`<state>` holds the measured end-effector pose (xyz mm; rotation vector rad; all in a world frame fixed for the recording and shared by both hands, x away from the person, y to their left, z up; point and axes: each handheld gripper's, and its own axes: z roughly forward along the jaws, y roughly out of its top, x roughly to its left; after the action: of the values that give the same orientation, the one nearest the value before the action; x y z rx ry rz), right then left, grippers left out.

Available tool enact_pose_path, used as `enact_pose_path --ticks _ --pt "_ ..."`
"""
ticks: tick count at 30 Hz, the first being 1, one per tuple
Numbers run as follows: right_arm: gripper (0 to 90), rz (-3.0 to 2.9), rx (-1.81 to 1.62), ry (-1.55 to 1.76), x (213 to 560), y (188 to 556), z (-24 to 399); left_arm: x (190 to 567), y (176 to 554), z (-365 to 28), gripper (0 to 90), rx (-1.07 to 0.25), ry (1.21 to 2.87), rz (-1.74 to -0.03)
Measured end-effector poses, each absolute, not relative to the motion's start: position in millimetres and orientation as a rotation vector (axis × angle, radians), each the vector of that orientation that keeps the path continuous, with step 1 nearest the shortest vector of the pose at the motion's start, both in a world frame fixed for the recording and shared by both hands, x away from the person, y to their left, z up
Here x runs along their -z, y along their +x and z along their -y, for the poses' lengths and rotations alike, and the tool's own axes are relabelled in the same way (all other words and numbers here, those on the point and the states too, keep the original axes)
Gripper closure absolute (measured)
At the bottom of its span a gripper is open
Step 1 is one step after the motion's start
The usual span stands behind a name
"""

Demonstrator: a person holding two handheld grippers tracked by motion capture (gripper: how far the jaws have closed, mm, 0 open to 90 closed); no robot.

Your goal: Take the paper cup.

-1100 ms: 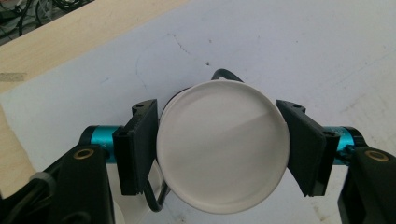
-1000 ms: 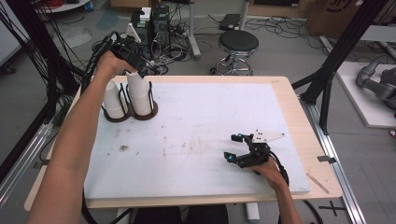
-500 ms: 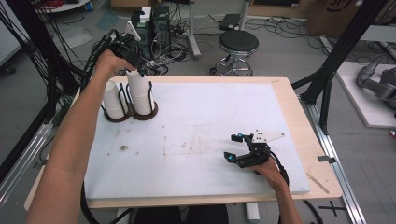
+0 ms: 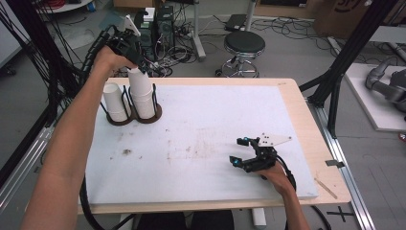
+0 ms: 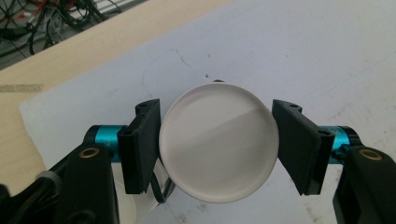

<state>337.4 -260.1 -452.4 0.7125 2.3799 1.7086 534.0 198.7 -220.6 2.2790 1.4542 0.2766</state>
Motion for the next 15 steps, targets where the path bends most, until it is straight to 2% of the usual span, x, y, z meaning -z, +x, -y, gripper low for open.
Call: enact_pose_path --ticks 15 --pt "15.4 -2.382 -1.701 0.704 452 337 260 207 528 -198 35.4 -0.299 2.282 -1.433"
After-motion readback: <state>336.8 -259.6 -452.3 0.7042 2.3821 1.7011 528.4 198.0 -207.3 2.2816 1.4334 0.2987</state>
